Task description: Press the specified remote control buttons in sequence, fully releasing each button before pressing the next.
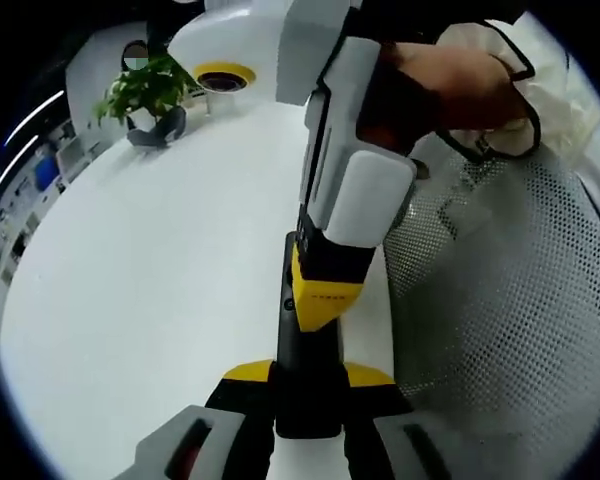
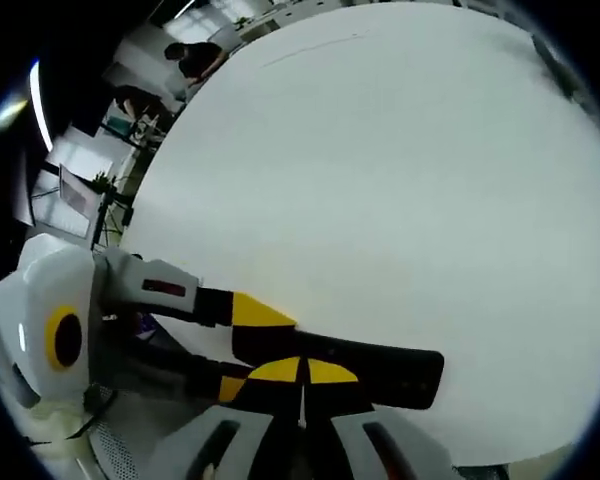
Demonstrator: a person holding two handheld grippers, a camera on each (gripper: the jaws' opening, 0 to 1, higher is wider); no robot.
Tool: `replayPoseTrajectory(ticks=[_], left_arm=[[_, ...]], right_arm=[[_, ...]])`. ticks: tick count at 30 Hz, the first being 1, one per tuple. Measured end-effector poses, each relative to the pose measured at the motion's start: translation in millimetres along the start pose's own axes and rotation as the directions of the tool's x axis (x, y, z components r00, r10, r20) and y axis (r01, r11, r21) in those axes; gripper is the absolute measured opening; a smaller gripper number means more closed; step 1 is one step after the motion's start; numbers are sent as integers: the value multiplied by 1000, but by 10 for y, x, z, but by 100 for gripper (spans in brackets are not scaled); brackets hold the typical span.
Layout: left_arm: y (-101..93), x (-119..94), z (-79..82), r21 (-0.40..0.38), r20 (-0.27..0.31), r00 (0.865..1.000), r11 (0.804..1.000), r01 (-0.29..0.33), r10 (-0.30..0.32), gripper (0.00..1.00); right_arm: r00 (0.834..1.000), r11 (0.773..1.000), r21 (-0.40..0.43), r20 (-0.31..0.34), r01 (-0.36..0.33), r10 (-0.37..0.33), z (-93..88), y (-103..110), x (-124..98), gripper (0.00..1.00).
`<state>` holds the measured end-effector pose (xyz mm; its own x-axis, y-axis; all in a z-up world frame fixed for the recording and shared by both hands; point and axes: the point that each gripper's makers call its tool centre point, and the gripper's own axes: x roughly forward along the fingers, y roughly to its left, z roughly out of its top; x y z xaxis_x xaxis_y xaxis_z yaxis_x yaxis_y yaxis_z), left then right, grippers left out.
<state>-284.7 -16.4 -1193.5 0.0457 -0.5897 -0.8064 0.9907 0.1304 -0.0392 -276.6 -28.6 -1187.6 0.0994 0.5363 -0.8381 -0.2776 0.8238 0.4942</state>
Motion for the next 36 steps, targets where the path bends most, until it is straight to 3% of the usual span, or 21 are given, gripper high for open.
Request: replayPoseTrajectory(ticks=[11,22,36], left_arm=[[-1,-1,-1,4,-2,1000,1000,-3,3,22],[-5,1,0,-2,1,1000,1000,-9,9,22],[6,-6,-4,-2,-1,1000,1000,-23,23,22]], right_arm=[[999,998,-59,21,-31,32,6,44,-17,0],[998,996,-62,10,-68,69,-21,163,41,0],[999,993,-112,36,-29,33,-17,165,57,0]])
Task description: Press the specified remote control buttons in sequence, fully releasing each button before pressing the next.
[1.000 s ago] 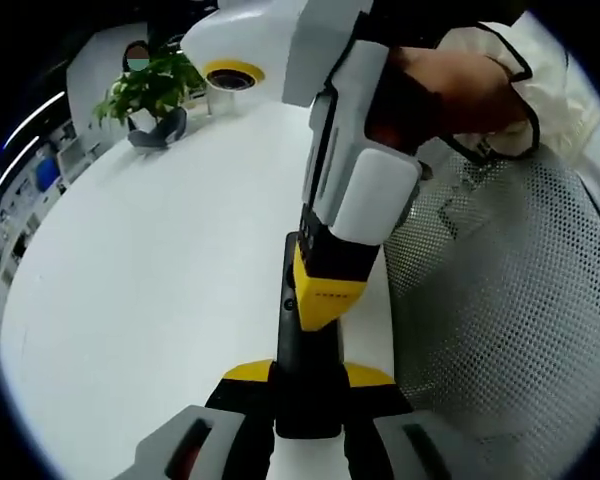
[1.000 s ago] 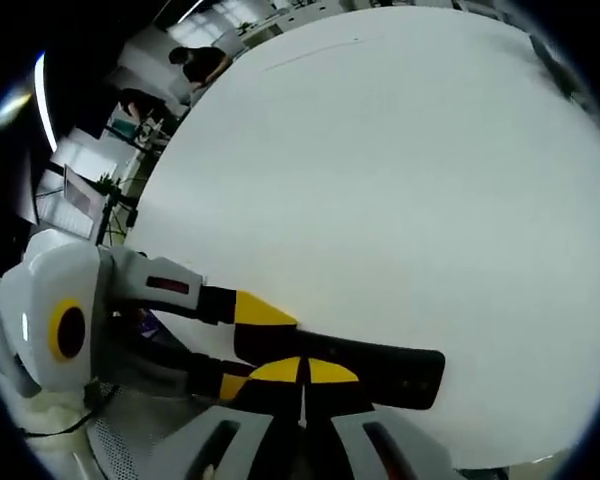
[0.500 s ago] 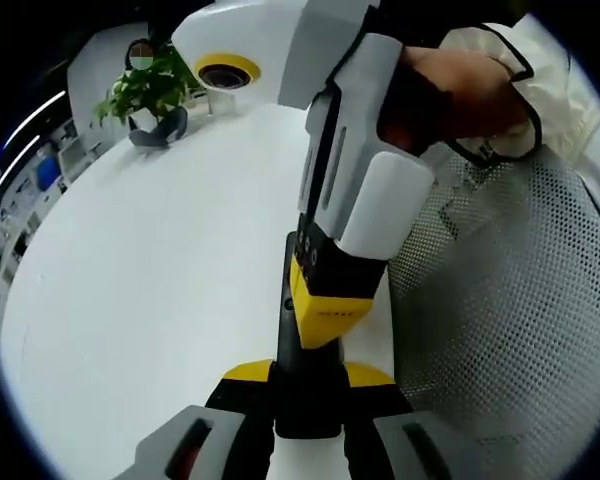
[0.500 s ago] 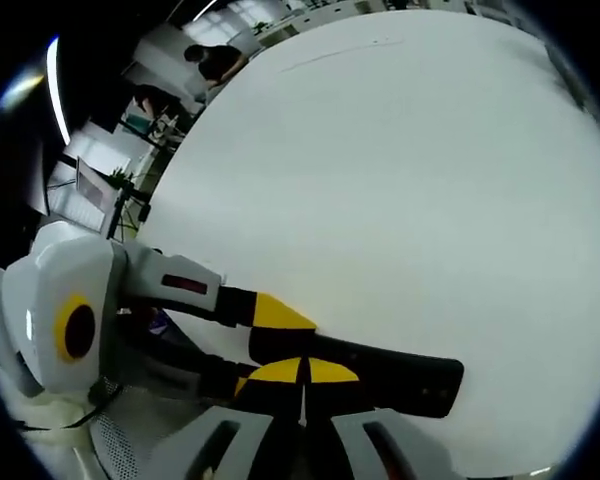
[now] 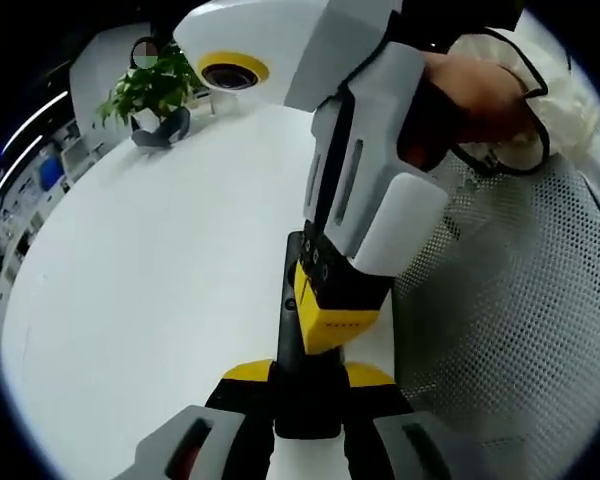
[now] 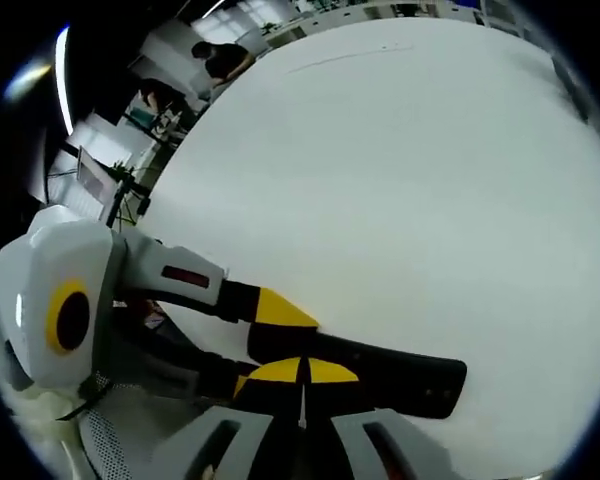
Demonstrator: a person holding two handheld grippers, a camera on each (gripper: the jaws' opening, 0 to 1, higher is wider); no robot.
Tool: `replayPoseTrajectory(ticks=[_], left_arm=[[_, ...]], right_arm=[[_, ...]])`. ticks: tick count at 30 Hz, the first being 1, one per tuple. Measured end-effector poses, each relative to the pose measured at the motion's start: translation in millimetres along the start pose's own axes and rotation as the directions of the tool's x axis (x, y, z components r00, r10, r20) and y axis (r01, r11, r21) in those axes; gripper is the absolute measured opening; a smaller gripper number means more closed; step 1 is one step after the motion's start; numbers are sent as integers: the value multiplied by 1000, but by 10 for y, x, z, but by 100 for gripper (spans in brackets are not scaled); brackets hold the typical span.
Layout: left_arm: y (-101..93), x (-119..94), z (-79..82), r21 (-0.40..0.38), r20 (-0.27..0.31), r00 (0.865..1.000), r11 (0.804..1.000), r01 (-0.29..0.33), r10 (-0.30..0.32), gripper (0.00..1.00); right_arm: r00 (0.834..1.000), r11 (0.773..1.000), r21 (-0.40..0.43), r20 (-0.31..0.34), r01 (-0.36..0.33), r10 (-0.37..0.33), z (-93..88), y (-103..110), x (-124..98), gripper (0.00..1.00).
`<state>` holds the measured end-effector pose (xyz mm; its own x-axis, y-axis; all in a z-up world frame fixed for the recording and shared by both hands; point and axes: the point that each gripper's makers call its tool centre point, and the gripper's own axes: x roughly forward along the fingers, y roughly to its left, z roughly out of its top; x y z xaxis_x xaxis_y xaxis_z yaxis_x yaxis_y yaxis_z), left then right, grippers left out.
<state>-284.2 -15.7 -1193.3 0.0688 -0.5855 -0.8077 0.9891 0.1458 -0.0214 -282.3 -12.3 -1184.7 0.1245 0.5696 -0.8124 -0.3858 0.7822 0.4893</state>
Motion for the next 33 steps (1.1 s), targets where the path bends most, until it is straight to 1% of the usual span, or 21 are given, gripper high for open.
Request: replayPoseTrajectory(ticks=[5,6,7,11,16,17,18,23,25,26,28,29,33], left_arm=[[2,-2,-6,-2,1,1000,1000,-1,1,22],[2,-2,-5,-2,1,1000,1000,-2,2,22],[0,-1,-4,-3,0,1000,1000,-2,2,22],[-2,4,-2,-3,-4,1000,1000,-5,5,22],[1,12,0,-6,1,1000,1000,-10,10,23],[0,13,0,-6,3,1000,1000,-11,11,23],[0,14,0,-4,4,1000,1000,-10,10,23],[0,16,5,-2,4,1000,1000,-12,12,23],[0,18,9,-10,10,1000,1000,-19,19,22],[1,18,11,-18,16,1000,1000,-24,24,22],[-2,14,3,-13,27,999,1000,-28,28,22],[4,12,3,-17,32,999,999,-29,30,22],[27,4,10,-25,35,999,999,-35,36,22]], right_arm=[[1000,1000,-2,0,20,-20,23,-6,15,0],[1000,999,-23,-3,30,-30,21,-20,23,0],[999,999,-13,-2,36,-36,32,-19,31,0],[999,999,-23,-19,49,-49,37,-31,41,0],[999,999,-9,-11,32,-33,23,-34,30,0],[1000,999,-21,-10,24,-25,23,-25,31,0],[1000,998,-56,-13,17,-18,19,-20,29,0],[999,994,-103,-20,23,-25,11,-4,11,0],[999,992,-123,17,30,-28,71,3,-36,4],[998,991,-127,46,43,-37,115,3,-86,5],[995,989,-136,87,53,-41,192,-12,-162,9],[994,989,-137,98,54,-41,213,-11,-201,11],[982,980,-174,178,95,-64,354,-49,-431,14]])
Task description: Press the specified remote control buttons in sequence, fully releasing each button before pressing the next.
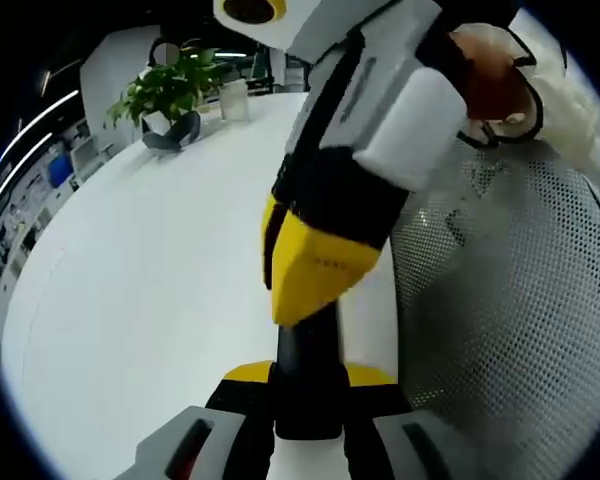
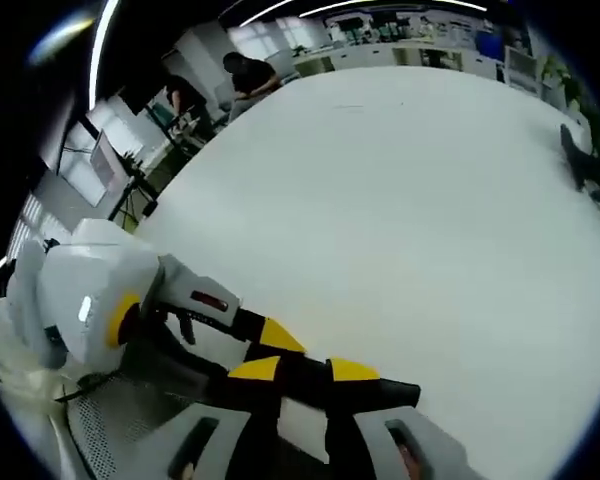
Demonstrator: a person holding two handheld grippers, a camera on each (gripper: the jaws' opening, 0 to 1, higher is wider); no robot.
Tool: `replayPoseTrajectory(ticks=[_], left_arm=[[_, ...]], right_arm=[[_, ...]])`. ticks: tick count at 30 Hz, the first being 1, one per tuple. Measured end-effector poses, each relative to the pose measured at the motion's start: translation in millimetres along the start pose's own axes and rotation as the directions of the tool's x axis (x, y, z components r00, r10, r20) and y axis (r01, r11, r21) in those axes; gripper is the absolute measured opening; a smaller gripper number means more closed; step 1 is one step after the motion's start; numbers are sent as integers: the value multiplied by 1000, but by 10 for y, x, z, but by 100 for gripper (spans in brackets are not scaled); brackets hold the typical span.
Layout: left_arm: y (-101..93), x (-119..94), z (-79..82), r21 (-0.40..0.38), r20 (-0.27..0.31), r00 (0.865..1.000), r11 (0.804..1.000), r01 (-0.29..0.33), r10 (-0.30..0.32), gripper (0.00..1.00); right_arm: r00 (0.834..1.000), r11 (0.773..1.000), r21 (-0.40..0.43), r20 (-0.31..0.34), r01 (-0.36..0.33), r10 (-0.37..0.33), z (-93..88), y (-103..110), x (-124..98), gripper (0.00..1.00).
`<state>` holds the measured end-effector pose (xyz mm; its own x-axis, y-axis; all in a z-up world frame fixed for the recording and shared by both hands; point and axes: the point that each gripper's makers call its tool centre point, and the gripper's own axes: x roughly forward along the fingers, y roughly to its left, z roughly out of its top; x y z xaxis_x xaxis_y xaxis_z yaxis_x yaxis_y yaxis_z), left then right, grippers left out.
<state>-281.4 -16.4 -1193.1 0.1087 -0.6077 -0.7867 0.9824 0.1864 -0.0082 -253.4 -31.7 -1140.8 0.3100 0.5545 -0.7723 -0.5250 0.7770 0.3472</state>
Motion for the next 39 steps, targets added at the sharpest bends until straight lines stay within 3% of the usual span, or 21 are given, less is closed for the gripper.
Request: replayPoseTrajectory(ticks=[5,9,14,17,23,25,39], left_arm=[[78,19,26,-9,13,1000,1000,-21,21,22],[136,35,44,-5,12,1000,1000,-21,21,22],[226,59,67,-21,14,1000,1000,-12,13,22],[287,78,88,-19,20,1000,1000,-11,12,22],[426,113,135,6,10,1000,1000,-19,19,22],[482,119,140,5,6,1000,1000,-17,17,22],[992,80,224,8,-6,999,999,-39,39,22]], right_arm=[[992,999,-20,120,36,-33,212,-83,-224,21],[973,996,-21,215,90,-83,338,-189,-427,33],[932,990,-19,340,137,-122,486,-261,-643,50],[896,987,-7,420,161,-143,569,-289,-776,62],[859,974,7,470,227,-203,600,-399,-908,91],[839,965,5,494,261,-229,616,-455,-961,98],[824,963,29,511,267,-244,585,-582,-1055,99]])
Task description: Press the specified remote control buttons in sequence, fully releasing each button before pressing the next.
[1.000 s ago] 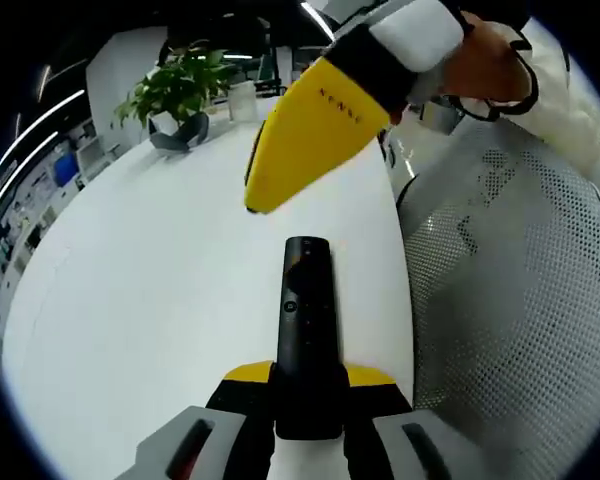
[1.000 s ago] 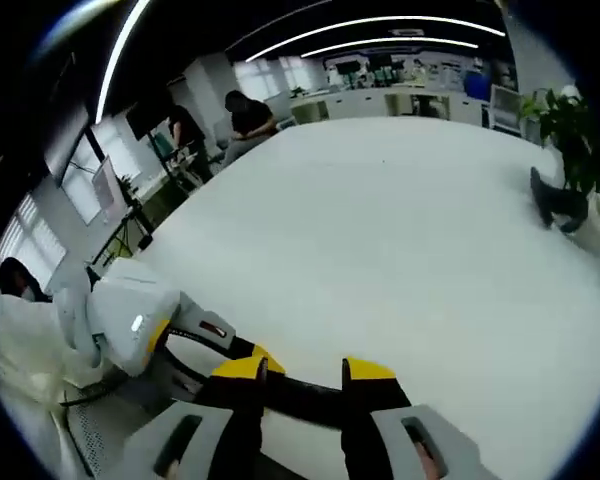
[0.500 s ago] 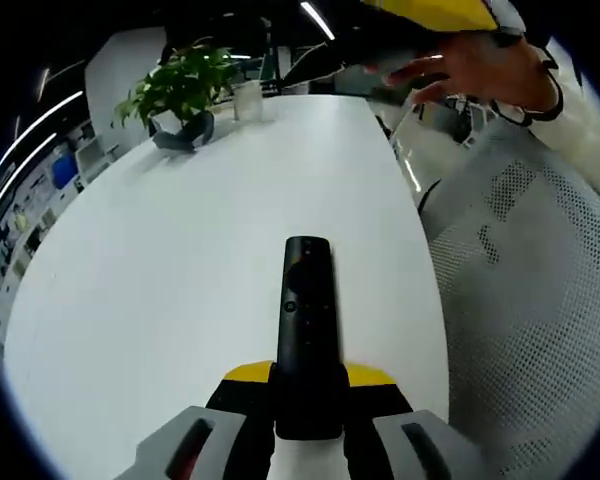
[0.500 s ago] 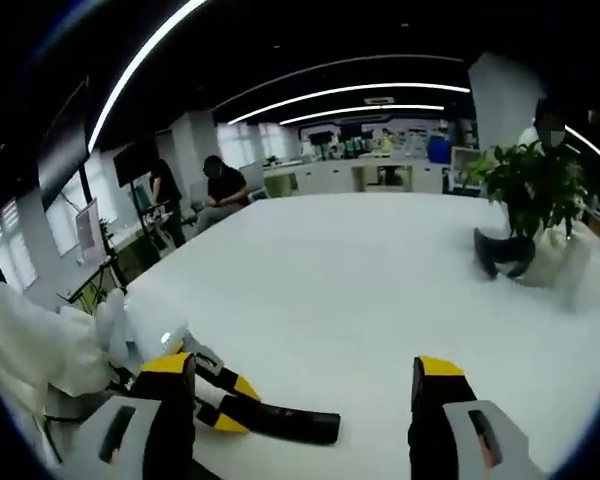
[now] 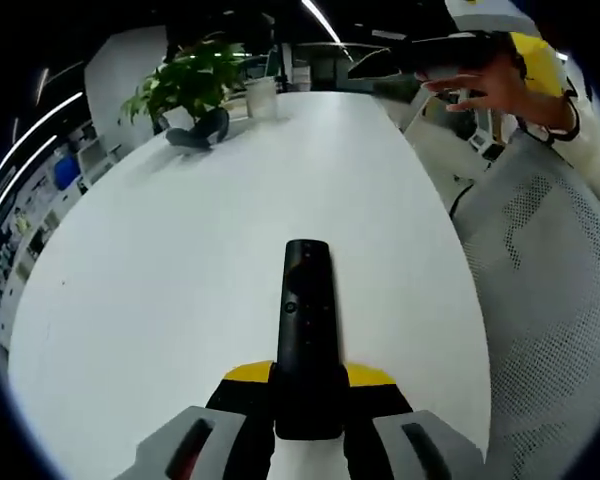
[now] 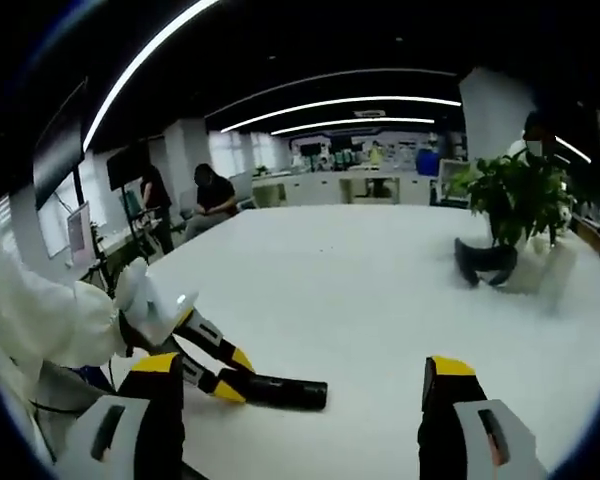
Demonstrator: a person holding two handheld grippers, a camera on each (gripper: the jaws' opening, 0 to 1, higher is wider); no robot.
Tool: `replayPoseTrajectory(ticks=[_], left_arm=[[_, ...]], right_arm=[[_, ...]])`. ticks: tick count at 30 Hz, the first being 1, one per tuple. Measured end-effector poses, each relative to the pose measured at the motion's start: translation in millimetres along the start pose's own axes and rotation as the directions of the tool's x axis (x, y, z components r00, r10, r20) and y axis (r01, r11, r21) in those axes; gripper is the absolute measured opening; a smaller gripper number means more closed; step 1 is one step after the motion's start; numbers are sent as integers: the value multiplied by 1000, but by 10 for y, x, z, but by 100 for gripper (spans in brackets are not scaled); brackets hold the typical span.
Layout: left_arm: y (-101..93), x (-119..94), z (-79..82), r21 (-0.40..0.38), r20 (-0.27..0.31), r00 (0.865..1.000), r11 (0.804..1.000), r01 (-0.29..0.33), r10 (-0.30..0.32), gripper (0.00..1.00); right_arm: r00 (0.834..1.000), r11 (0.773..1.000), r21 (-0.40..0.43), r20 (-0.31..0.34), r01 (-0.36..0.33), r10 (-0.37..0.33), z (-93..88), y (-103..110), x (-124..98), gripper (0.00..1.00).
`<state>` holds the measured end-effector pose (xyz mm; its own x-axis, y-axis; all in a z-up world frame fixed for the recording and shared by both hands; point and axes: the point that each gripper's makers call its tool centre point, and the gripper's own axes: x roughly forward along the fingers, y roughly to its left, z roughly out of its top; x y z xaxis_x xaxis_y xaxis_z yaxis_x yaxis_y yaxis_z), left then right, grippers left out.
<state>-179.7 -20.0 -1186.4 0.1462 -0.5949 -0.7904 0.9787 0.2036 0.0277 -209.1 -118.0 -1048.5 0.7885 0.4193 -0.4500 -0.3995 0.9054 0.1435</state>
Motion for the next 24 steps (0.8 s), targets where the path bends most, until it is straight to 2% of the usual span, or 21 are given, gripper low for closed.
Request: replayPoseTrajectory(ticks=[6,24], left_arm=[[316,-26,45,0,-5,1000,1000,-16,16,22],[1116,7,140,136,-60,998,990,-18,27,22]], right_arm=[[1000,999,38,-9,4,-3,-25,-52,26,99],[999,996,85,-25,26,-24,-97,-57,6,99]])
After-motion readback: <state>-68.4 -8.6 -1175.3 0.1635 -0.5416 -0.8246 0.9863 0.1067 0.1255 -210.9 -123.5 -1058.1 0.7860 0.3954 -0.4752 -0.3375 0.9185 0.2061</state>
